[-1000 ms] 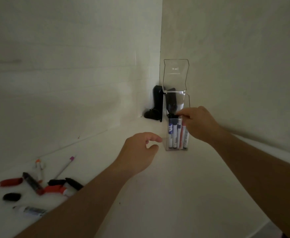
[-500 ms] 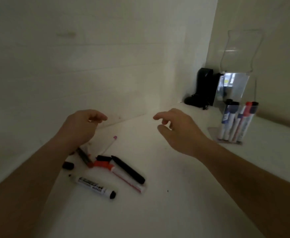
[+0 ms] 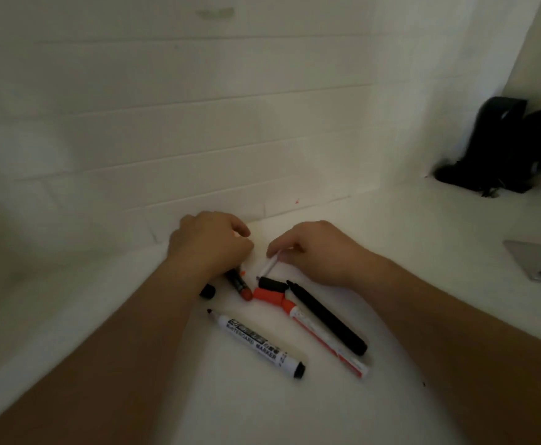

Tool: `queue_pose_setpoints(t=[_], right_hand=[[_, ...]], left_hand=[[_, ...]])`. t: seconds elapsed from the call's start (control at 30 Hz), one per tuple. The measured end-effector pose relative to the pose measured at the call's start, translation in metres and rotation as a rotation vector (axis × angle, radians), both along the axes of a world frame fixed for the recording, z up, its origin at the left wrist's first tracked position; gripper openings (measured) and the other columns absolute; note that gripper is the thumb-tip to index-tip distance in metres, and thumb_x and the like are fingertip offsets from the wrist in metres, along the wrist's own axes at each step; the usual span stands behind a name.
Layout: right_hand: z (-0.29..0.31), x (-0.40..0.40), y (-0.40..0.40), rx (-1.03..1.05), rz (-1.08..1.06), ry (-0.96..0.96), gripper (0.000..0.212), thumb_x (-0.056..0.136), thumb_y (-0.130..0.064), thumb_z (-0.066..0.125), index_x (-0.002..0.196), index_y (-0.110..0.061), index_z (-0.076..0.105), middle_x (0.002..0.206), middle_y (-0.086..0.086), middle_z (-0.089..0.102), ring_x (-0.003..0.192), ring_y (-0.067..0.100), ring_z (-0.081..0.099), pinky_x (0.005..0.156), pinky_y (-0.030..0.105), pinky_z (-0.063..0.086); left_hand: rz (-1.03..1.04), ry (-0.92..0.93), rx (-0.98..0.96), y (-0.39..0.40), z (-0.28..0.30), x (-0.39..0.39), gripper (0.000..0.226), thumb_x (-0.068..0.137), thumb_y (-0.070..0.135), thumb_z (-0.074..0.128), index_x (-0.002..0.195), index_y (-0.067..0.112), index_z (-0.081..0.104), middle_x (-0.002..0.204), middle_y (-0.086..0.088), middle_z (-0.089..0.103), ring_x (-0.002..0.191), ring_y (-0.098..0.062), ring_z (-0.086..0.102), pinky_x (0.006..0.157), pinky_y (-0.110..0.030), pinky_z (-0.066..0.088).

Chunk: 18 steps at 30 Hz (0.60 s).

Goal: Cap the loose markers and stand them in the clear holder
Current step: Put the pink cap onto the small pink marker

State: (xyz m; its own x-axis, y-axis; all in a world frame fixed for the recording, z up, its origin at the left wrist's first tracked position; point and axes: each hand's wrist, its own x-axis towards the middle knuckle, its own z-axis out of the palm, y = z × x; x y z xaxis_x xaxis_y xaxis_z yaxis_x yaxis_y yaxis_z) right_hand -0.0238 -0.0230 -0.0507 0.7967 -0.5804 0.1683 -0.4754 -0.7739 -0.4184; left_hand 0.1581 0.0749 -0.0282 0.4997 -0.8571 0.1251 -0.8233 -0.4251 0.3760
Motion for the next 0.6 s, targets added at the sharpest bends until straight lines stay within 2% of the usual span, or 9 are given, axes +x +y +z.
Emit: queue_pose_setpoints(t=[0.07, 0.17, 0.23, 0.3, 0.33, 0.4, 0.5, 0.6], right_hand=[[-0.002, -0.007, -0.006, -0.05, -0.098, -0.022, 0.024, 0.097, -0.029, 0.058, 0.112, -0.036, 0.074, 0.114, -0.006, 0.072, 0.104, 0.015, 0.063, 0.093, 0.031, 0.049], [-0.001, -0.022, -0.014, -0.138, -0.243, 0.006, 0.029, 0.095, -0.019, 0.053, 0.112, -0.029, 0.074, 0.116, 0.002, 0.072, 0.109, 0.023, 0.063, 0.094, 0.032, 0.048], [0.003, -0.033, -0.016, -0.084, -0.314, -0.028, 0.027, 0.091, -0.018, 0.051, 0.096, -0.022, 0.077, 0.1, 0.002, 0.074, 0.097, 0.023, 0.064, 0.084, 0.031, 0.049], [0.006, -0.04, -0.016, -0.022, -0.352, -0.081, 0.026, 0.089, -0.026, 0.05, 0.078, -0.018, 0.073, 0.081, -0.002, 0.07, 0.081, 0.018, 0.063, 0.069, 0.028, 0.045], [0.005, -0.041, -0.015, -0.027, -0.366, -0.085, 0.026, 0.089, -0.032, 0.053, 0.076, -0.019, 0.071, 0.081, -0.003, 0.065, 0.079, 0.016, 0.06, 0.068, 0.028, 0.043], [0.002, -0.042, -0.014, -0.064, -0.373, -0.061, 0.022, 0.091, -0.038, 0.058, 0.083, -0.023, 0.072, 0.089, -0.002, 0.057, 0.084, 0.017, 0.057, 0.072, 0.028, 0.04], [0.001, -0.044, -0.013, -0.057, -0.345, -0.063, 0.011, 0.093, -0.029, 0.059, 0.099, -0.026, 0.067, 0.095, -0.002, 0.056, 0.09, 0.019, 0.057, 0.074, 0.028, 0.041], [0.006, -0.045, -0.011, -0.045, -0.397, -0.057, 0.021, 0.091, -0.036, 0.061, 0.108, -0.024, 0.055, 0.1, 0.001, 0.058, 0.093, 0.024, 0.057, 0.077, 0.034, 0.047]], left_hand=[[0.01, -0.06, 0.03, -0.002, 0.0, -0.003, 0.034, 0.077, 0.048, 0.062, 0.11, 0.046, 0.072, 0.119, 0.007, 0.063, 0.119, -0.029, 0.046, 0.092, -0.039, 0.045], [0.003, -0.122, 0.027, -0.006, -0.002, -0.006, 0.034, 0.08, 0.051, 0.061, 0.111, 0.044, 0.073, 0.114, 0.008, 0.065, 0.115, -0.027, 0.046, 0.092, -0.04, 0.042], [-0.012, -0.171, 0.017, -0.009, -0.002, -0.009, 0.032, 0.084, 0.052, 0.06, 0.111, 0.044, 0.072, 0.11, 0.01, 0.067, 0.115, -0.026, 0.046, 0.095, -0.042, 0.039], [-0.036, -0.221, 0.018, -0.011, -0.002, -0.013, 0.029, 0.088, 0.051, 0.058, 0.114, 0.045, 0.07, 0.109, 0.013, 0.068, 0.116, -0.024, 0.046, 0.096, -0.043, 0.036], [-0.053, -0.232, 0.017, -0.012, -0.003, -0.015, 0.028, 0.091, 0.049, 0.058, 0.116, 0.046, 0.069, 0.108, 0.014, 0.069, 0.116, -0.024, 0.045, 0.095, -0.043, 0.035], [-0.082, -0.226, 0.0, -0.014, -0.004, -0.018, 0.025, 0.093, 0.044, 0.059, 0.117, 0.047, 0.067, 0.109, 0.014, 0.068, 0.116, -0.023, 0.046, 0.096, -0.042, 0.035], [-0.087, -0.184, -0.049, -0.014, -0.006, -0.02, 0.029, 0.091, 0.04, 0.063, 0.119, 0.048, 0.064, 0.11, 0.014, 0.067, 0.114, -0.022, 0.05, 0.097, -0.042, 0.038], [-0.054, -0.108, -0.095, -0.012, -0.007, -0.016, 0.032, 0.078, 0.049, 0.068, 0.109, 0.046, 0.059, 0.101, 0.016, 0.065, 0.098, -0.022, 0.062, 0.094, -0.042, 0.047]])
